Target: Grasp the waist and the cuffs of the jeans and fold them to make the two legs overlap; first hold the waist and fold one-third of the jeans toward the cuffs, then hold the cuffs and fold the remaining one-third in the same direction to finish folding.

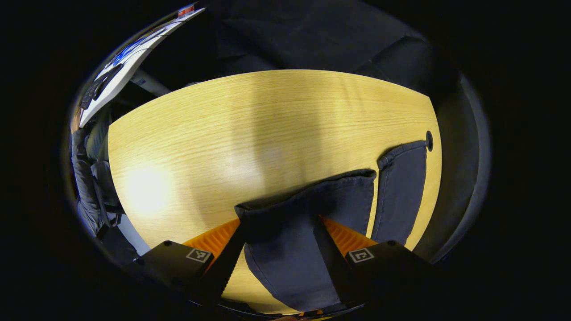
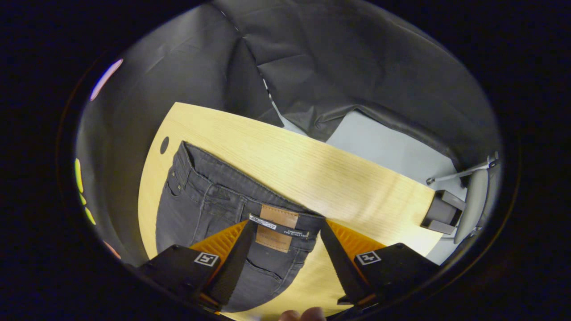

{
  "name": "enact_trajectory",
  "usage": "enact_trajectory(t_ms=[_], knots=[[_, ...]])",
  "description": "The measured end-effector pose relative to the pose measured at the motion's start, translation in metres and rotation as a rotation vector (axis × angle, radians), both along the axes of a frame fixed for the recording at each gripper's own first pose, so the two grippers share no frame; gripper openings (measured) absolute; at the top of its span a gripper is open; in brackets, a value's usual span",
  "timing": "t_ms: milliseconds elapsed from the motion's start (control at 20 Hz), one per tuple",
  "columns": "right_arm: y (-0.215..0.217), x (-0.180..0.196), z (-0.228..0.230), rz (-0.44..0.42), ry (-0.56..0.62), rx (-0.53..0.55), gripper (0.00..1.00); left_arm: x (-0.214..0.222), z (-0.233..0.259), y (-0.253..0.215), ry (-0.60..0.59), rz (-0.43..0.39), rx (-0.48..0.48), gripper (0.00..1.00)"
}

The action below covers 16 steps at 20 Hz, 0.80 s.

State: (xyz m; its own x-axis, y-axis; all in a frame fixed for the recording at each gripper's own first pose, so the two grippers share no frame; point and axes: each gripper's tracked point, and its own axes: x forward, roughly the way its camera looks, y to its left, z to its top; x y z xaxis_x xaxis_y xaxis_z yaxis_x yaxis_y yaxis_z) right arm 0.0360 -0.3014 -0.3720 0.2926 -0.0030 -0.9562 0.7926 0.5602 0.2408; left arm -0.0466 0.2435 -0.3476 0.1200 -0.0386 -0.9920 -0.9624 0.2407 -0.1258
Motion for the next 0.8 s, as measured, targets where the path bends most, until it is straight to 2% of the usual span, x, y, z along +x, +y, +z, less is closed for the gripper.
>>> enact_trajectory(t_ms=[100,150,200,250,300,350,400,450,500,550,650,700,800], knots=[[0.001,0.001,-0.002,0.006,0.021,-0.021,0.96,-0.005,-0.001,0.0,0.017,-0.008,0.0,0.91],[0.002,0.002,-0.003,0.0,0.039,-0.037,0.96,-0.008,-0.003,0.001,0.025,-0.006,-0.002,0.84],[0.006,0.002,-0.005,0.015,0.063,-0.061,0.92,-0.008,-0.004,0.0,0.025,0.003,-0.001,0.73],[0.007,-0.001,-0.006,0.044,0.099,-0.098,0.98,-0.012,-0.005,-0.001,0.027,0.017,0.003,0.72],[0.01,-0.002,-0.011,0.072,0.15,-0.133,0.99,-0.016,-0.002,0.003,0.032,0.044,0.006,0.74],[0.015,-0.006,-0.012,0.085,0.203,-0.163,0.92,-0.016,0.001,0.001,0.026,0.071,0.006,0.47],[0.019,-0.001,-0.013,0.056,0.21,-0.177,0.99,-0.016,0.0,0.001,0.019,0.087,0.007,0.48],[0.021,0.0,-0.014,0.013,0.211,-0.184,0.94,-0.016,0.0,0.001,0.014,0.091,0.013,0.4],[0.019,-0.001,-0.015,-0.01,0.207,-0.195,0.95,-0.016,0.002,0.003,0.009,0.084,0.024,0.29],[0.019,-0.001,-0.012,-0.008,0.204,-0.194,0.87,-0.017,-0.001,0.003,0.009,0.068,0.033,0.24],[0.021,-0.001,-0.015,0.004,0.193,-0.198,0.84,-0.018,0.0,0.003,0.012,0.042,0.056,0.18],[0.022,0.002,-0.014,0.004,0.19,-0.191,0.75,-0.017,0.001,0.002,0.012,0.032,0.066,0.16],[0.027,0.008,-0.012,0.024,0.156,-0.172,0.46,-0.017,0.001,0.002,-0.004,0.029,0.075,0.12]])
